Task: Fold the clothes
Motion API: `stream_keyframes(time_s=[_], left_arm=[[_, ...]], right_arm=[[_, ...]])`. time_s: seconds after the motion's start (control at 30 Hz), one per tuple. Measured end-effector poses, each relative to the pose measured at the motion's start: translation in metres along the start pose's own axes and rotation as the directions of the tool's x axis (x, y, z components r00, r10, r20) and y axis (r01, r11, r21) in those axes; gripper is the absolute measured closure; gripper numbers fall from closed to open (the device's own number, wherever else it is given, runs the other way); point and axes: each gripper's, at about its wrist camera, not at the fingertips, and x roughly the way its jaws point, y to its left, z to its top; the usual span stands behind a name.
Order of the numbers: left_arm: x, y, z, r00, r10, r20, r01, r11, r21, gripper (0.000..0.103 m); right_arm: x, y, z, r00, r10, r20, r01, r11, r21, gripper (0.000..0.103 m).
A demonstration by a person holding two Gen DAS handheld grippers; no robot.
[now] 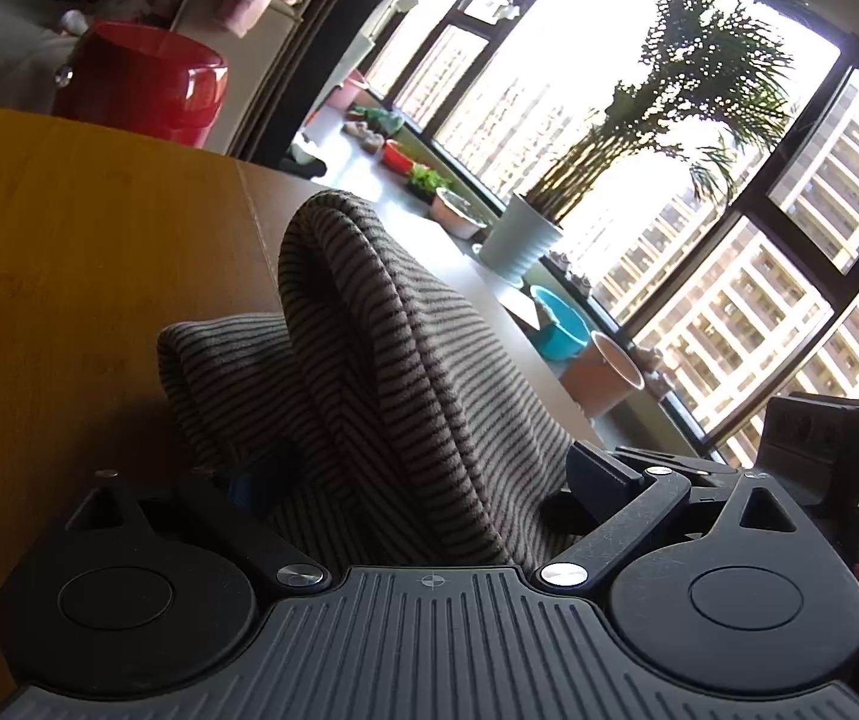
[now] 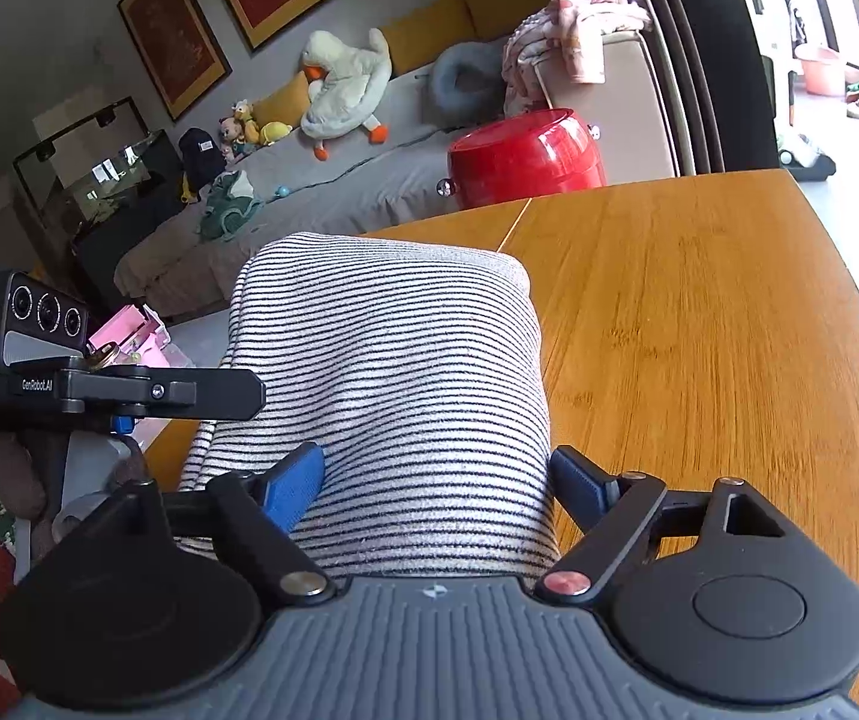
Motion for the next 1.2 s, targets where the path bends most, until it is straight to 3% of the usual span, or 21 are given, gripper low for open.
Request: stream_keyframes(time_s=[0.13,0.27,0.33,0.4,0.43,0.5,0.6,0.7,0.73,0.93,1.0,1.03,1.1,1.17,1.2], left_arm=[[-0.008,0.001,-0.004,1.000,0.028,0.004,-0.028,1.000,0.000,0.004],[-0.027,0.010,-0.012,0.999,0.046,0.029,-0.045,0.998,-0.033,0.006],[-0.034,0.019,-0.015,0.998,0.055,0.042,-0.053,0.997,-0.059,0.016],[-0.042,0.027,-0.017,0.996,0.065,0.055,-0.060,0.994,-0.086,0.024],[-0.046,0.031,-0.018,0.996,0.070,0.061,-0.063,0.993,-0.099,0.029],[-0.047,0.033,-0.017,0.994,0.083,0.067,-0.076,0.992,-0.096,0.036],[-0.056,0.041,-0.015,0.987,0.129,0.093,-0.118,0.987,-0.111,0.042],[-0.071,0.049,-0.014,0.986,0.110,0.126,-0.091,0.985,-0.145,0.042],[-0.074,0.049,-0.015,0.986,0.103,0.133,-0.084,0.986,-0.145,0.042],[-0.073,0.046,-0.018,0.989,0.071,0.133,-0.051,0.988,-0.145,0.042],[-0.072,0.048,-0.018,0.989,0.072,0.130,-0.051,0.986,-0.157,0.042],[-0.072,0.048,-0.017,0.989,0.070,0.128,-0.049,0.986,-0.162,0.042],[-0.069,0.047,-0.017,0.991,0.062,0.120,-0.042,0.985,-0.167,0.042],[-0.066,0.042,-0.019,0.993,0.042,0.109,-0.024,0.986,-0.164,0.042],[-0.064,0.040,-0.020,0.994,0.030,0.102,-0.013,0.987,-0.163,0.042]], right_arm=[[-0.008,0.007,0.002,0.999,-0.020,0.031,0.021,1.000,-0.021,0.019],[-0.024,0.038,0.006,0.988,-0.104,0.112,0.124,0.972,-0.199,0.019],[-0.028,0.061,0.008,0.981,-0.120,0.154,0.162,0.939,-0.304,0.019],[-0.025,0.086,0.011,0.978,-0.121,0.170,0.179,0.904,-0.388,0.028],[-0.021,0.098,0.011,0.981,-0.112,0.161,0.171,0.890,-0.423,0.037],[-0.010,0.124,0.006,0.989,-0.083,0.119,0.130,0.865,-0.485,0.039],[0.018,0.159,-0.015,0.990,-0.111,0.082,0.138,0.778,-0.612,0.038],[0.041,0.175,-0.034,0.964,-0.216,0.155,0.262,0.665,-0.700,0.038],[0.043,0.174,-0.035,0.956,-0.239,0.168,0.287,0.656,-0.698,0.039],[0.032,0.157,-0.030,0.942,-0.298,0.154,0.329,0.732,-0.597,0.048],[0.033,0.158,-0.035,0.940,-0.302,0.159,0.334,0.722,-0.606,0.043],[0.038,0.159,-0.040,0.940,-0.304,0.155,0.331,0.704,-0.628,0.033],[0.043,0.160,-0.047,0.938,-0.305,0.166,0.336,0.681,-0.650,0.033],[0.040,0.154,-0.044,0.943,-0.284,0.175,0.329,0.701,-0.633,0.058],[0.035,0.149,-0.039,0.947,-0.272,0.173,0.320,0.734,-0.599,0.066]])
